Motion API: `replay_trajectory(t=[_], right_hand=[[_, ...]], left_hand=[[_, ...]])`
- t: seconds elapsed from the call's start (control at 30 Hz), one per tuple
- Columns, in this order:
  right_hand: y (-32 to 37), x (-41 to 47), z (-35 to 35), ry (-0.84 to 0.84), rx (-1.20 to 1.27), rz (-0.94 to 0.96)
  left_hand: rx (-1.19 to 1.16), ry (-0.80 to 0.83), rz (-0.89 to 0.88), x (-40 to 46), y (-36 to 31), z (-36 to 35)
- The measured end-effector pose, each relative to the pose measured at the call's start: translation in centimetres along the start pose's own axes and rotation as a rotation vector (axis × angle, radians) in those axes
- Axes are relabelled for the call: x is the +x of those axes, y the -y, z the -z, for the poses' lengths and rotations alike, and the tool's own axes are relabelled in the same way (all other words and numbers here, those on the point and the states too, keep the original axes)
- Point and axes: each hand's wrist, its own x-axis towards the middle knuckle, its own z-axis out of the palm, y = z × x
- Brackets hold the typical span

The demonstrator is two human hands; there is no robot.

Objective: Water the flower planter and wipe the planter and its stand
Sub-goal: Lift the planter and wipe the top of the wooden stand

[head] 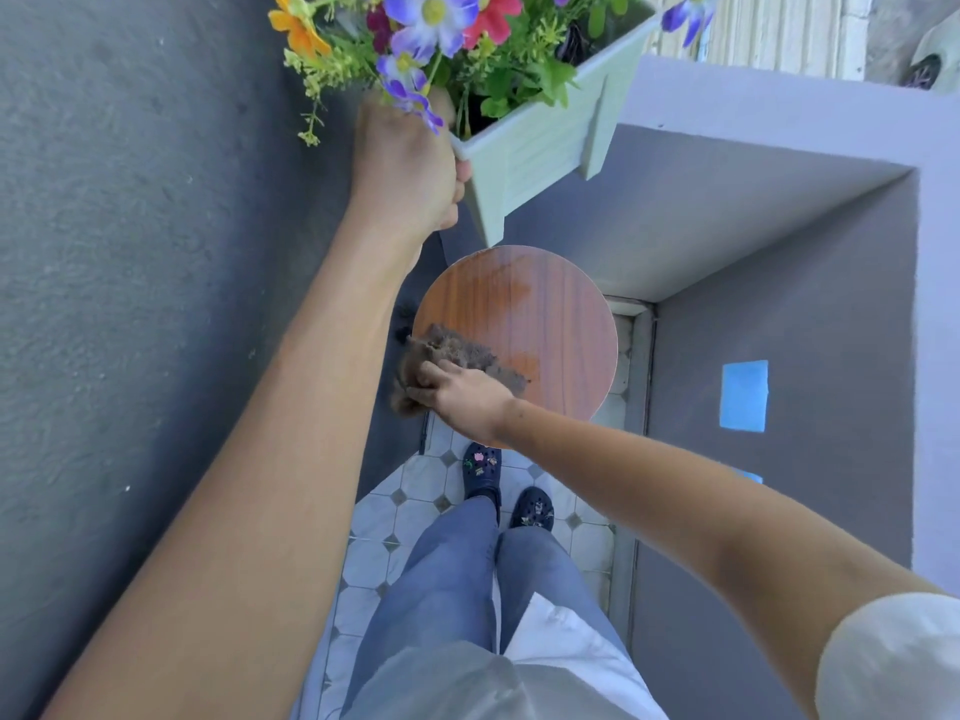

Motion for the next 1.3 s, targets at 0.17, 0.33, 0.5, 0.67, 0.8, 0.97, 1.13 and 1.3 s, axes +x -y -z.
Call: replay_trajectory(t=[0.17,0.33,0.5,0.67,0.8,0.97,1.13,1.3], right_hand=[[-6.6,1.9,4.1,-0.065,-0.016,-0.19],[-13.3,1.6,7.0,-0.415,0.228,-0.798],[-8.0,3.0,3.2,-0.323,0.145,-0.532],[1.3,0.8,-1.2,-0.044,0.097,-0.135],[0.5,-2.9,-1.4,-0.096,0.091,-0.101],[-8.1,-6.6,2.3,-0.286,0.146,-0.529],[-9.6,-8.3,1.9,-0.478,0.321,-0.925],[-2.8,-9.3,-2.4,-0.36,0.365,-0.712]], left_hand=[[0.019,-0.008,-0.014,0.0,0.1,0.0],[0.023,0.0,-0.001,0.0,0.2,0.1],[0.024,-0.012,-0.019,0.1,0.2,-0.2],[0.038,0.009,0.008,-0.1,0.6,-0.4],[0.051,0.009,-0.003,-0.4,1.0,-0.4],[0.077,0.0,0.004,-1.2,1.7,-0.8],[0.111,0.011,-0.004,-2.6,3.1,-1.6],[0.086,0.007,0.078,-4.3,5.5,-2.4]])
